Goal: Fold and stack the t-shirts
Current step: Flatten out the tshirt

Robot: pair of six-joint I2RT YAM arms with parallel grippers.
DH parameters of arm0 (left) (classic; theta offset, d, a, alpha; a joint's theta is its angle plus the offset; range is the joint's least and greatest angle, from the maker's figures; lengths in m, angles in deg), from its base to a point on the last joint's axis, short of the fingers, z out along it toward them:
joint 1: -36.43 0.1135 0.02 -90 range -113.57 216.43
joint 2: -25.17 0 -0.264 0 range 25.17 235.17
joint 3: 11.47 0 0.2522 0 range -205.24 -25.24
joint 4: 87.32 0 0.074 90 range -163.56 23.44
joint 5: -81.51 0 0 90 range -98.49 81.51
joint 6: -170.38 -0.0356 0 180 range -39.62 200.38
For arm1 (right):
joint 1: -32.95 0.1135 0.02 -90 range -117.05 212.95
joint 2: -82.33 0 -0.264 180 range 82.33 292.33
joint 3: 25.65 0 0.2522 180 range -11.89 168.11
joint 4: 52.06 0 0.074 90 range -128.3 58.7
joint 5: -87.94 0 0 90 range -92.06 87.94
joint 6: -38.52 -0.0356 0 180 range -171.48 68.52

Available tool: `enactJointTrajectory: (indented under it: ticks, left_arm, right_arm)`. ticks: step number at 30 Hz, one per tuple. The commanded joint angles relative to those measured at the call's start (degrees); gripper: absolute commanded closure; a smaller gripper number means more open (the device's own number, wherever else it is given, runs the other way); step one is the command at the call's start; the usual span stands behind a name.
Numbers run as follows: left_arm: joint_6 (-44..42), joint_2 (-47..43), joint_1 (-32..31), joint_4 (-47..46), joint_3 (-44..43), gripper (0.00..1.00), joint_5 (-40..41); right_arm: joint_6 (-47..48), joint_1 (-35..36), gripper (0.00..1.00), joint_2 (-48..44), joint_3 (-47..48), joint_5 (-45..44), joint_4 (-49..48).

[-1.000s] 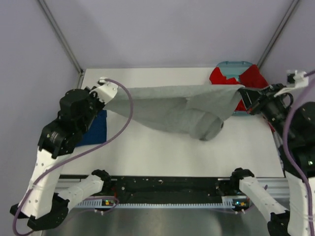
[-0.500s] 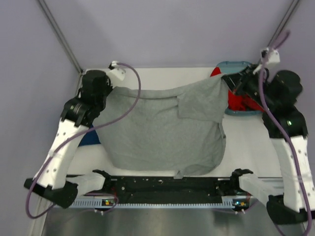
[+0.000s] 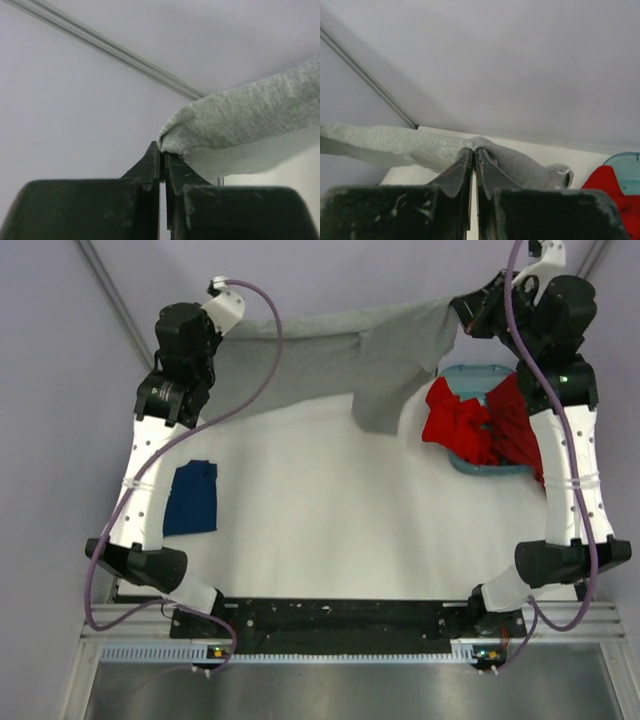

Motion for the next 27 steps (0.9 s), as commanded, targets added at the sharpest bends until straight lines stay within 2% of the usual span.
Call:
enactJointTrajectory:
  ticks: [1, 5, 8, 13, 14, 15, 17, 18, 21, 25, 27]
  left_arm:
    - [-1.82, -5.94, 0.99, -4.93, 6.95, 1.00, -3.88]
    - [-3.57, -11.83, 0.90, -4.32, 21.54, 1.00, -9.86]
    - [-5.33, -15.17, 0.90, -2.39, 34.10, 1.00, -14.69]
    - [-7.34, -16.76, 0.90, 0.95, 52.39, 0.98, -23.65]
    - [-8.75, -16.41, 0.90, 2.18, 55.56, 0.91, -26.63]
    - [-9.11, -15.63, 0.90, 3.32, 57.85, 0.76, -28.49]
    - [-9.73, -13.78, 0.90, 4.21, 61.90, 0.50, -29.21]
    - [-9.82, -12.82, 0.90, 4.64, 62.96, 0.45, -28.86]
    - [-9.82, -11.84, 1.08, 5.35, 64.81, 0.41, -27.46]
    - [-10.78, -15.17, 2.04, 6.75, 66.49, 0.39, -27.36]
    - [-12.45, -17.19, 2.39, 9.12, 67.19, 0.39, -28.24]
  right_arm:
    - [1.06, -0.72, 1.00, -7.98, -1.87, 2.66, -4.31]
    - [1.42, -0.72, 1.00, -15.45, -18.11, 6.97, -4.31]
    - [0.10, -0.64, 1.00, -20.55, -35.86, 11.44, -4.13]
    - [-1.39, -0.55, 1.00, -23.47, -57.49, 14.54, -5.10]
    - [-2.09, -0.63, 1.00, -22.77, -60.66, 14.28, -5.88]
    - [-2.80, -0.55, 1.00, -20.85, -63.48, 14.19, -6.76]
    - [-4.20, -0.55, 1.00, -17.16, -67.10, 14.10, -9.39]
    - [-4.65, -0.55, 1.00, -15.05, -67.81, 13.92, -10.45]
    - [-4.04, -0.55, 1.00, -8.98, -66.24, 11.47, -10.38]
    - [-3.07, -0.63, 1.00, -3.96, -62.64, 5.15, -8.27]
    - [-2.28, -0.37, 0.96, -2.99, -61.14, 1.20, -7.39]
